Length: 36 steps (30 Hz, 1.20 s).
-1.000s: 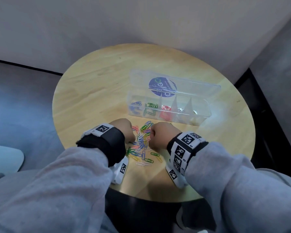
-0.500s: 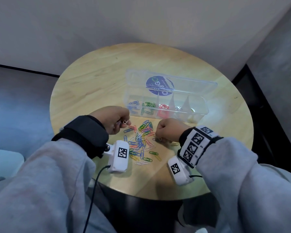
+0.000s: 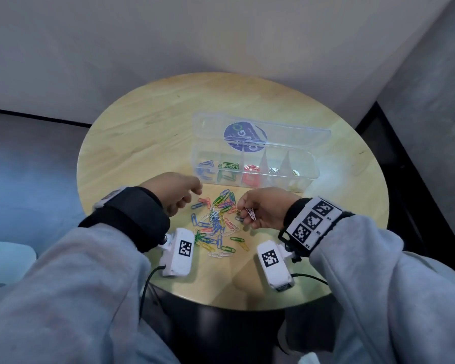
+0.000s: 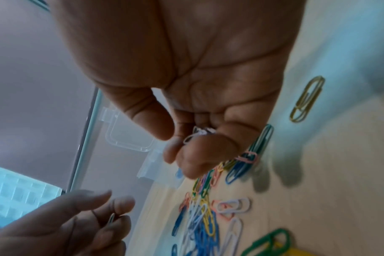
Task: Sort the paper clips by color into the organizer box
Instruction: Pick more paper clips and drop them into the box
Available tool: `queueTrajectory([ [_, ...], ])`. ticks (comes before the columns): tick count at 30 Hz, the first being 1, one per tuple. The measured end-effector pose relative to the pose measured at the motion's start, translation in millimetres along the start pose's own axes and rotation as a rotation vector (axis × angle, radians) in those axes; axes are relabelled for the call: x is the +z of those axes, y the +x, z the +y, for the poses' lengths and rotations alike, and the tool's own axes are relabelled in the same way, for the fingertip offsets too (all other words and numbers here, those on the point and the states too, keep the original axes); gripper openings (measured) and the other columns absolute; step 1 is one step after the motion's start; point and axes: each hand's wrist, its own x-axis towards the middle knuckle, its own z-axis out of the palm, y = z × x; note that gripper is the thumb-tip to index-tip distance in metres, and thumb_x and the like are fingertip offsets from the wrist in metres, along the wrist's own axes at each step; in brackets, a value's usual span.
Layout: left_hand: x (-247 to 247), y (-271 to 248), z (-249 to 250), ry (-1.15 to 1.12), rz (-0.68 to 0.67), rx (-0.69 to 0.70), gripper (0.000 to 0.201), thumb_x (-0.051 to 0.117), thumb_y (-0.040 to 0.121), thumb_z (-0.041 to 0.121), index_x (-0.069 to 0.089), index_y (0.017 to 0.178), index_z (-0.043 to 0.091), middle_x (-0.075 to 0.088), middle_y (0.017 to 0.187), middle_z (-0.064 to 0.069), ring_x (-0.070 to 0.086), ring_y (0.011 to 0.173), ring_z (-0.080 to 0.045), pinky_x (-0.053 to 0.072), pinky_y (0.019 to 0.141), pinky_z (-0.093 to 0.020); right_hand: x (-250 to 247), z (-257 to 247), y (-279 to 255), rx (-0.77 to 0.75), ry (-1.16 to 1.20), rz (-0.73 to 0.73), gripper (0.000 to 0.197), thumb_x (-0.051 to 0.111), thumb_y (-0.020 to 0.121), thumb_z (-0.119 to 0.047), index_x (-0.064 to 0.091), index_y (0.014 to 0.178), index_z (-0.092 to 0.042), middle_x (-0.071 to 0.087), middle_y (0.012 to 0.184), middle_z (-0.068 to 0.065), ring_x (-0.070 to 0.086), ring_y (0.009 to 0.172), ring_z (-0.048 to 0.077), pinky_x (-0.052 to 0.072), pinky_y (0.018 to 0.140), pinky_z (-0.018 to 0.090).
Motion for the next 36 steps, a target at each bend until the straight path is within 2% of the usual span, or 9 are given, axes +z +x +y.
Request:
queueTrajectory([
  [4,4.6,3.8,-8.4,0.576,0.075,0.119,0.017,0.064,0.082,0.029,0.064,0.084,0.012,0.053,0.072,-0.005,0.047,0.065,-0.022,0.034,0.059,-0.023,3.6,-1.0,-0.1,-0.059,-0.48,0.113,0.024,0.051,0.09,-0.014,0.045,0.067,-0.012,0.047,0.062,0.004,0.039,0.051,0.015,0.034,0.046,0.021],
  [6,7.7,5.0,-10.2,0.646,0.095,0.154,0.016,0.067,0.079,0.028,0.067,0.088,0.014,0.06,0.084,-0.004,0.054,0.081,-0.02,0.039,0.07,-0.023,6.3,0.9,1.7,-0.103,-0.734,0.171,0.023,0.06,0.085,-0.024,0.048,0.067,-0.019,0.051,0.066,0.0,0.045,0.058,0.015,0.04,0.054,0.023],
  [11,22.8,9.9,-9.5,0.748,0.083,0.204,0.014,0.072,0.075,0.025,0.063,0.084,0.018,0.063,0.088,-0.001,0.057,0.085,-0.02,0.038,0.069,-0.023,19.0,5.7,6.2,-0.138,-1.008,0.247,0.013,0.063,0.08,-0.031,0.056,0.079,-0.021,0.064,0.088,0.002,0.06,0.086,0.021,0.052,0.081,0.034],
  [14,30.5,14.2,-9.6,0.804,0.063,0.215,0.017,0.073,0.072,0.021,0.058,0.078,0.018,0.062,0.086,-0.002,0.056,0.081,-0.021,0.038,0.066,-0.024,23.1,4.3,8.0,-0.143,-1.08,0.262,0.01,0.061,0.082,-0.029,0.058,0.085,-0.02,0.067,0.097,0.004,0.062,0.088,0.023,0.052,0.076,0.031],
  [17,34.4,17.0,-9.2,0.845,0.055,0.207,0.014,0.072,0.072,0.019,0.059,0.075,0.017,0.062,0.083,-0.003,0.056,0.077,-0.022,0.038,0.064,-0.024,26.5,3.3,11.2,-0.138,-1.159,0.244,0.013,0.058,0.083,-0.023,0.051,0.073,-0.019,0.058,0.081,0.001,0.052,0.074,0.021,0.043,0.064,0.026],
  [22,33.3,19.4,-12.4,0.857,0.014,0.182,0.013,0.069,0.074,0.019,0.057,0.07,0.016,0.055,0.073,-0.004,0.048,0.069,-0.022,0.034,0.056,-0.022,25.7,4.2,15.8,-0.125,-1.14,0.22,0.021,0.053,0.078,-0.013,0.044,0.061,-0.02,0.048,0.065,-0.002,0.047,0.064,0.019,0.041,0.055,0.024],
  [25,28.5,18.8,-11.8,0.782,-0.033,0.172,0.016,0.068,0.075,0.021,0.056,0.067,0.016,0.055,0.07,-0.004,0.047,0.068,-0.022,0.036,0.062,-0.023,22.6,5.8,13.5,-0.113,-1.13,0.182,0.011,0.057,0.078,-0.014,0.051,0.07,-0.018,0.051,0.071,0.001,0.047,0.066,0.019,0.041,0.057,0.024],
  [30,19.6,13.3,-1.9,0.426,-0.127,0.112,0.02,0.068,0.073,0.023,0.053,0.065,0.013,0.047,0.06,-0.005,0.035,0.052,-0.021,0.025,0.049,-0.02,11.8,7.7,7.8,-0.113,-0.949,0.141,0.004,0.061,0.076,-0.017,0.059,0.073,-0.016,0.059,0.076,0.004,0.052,0.071,0.02,0.048,0.068,0.03],
  [36,21.2,7.4,4.9,-0.042,-0.193,0.102,0.022,0.043,0.084,-0.001,0.044,0.064,0.009,0.049,0.064,-0.006,0.042,0.037,-0.006,0.027,0.035,-0.012,-6.5,8.3,-3.4,-0.151,-0.408,0.045,0.024,0.059,0.082,0.0,0.05,0.064,-0.013,0.058,0.063,0.004,0.049,0.047,0.01,0.041,0.047,0.018],
])
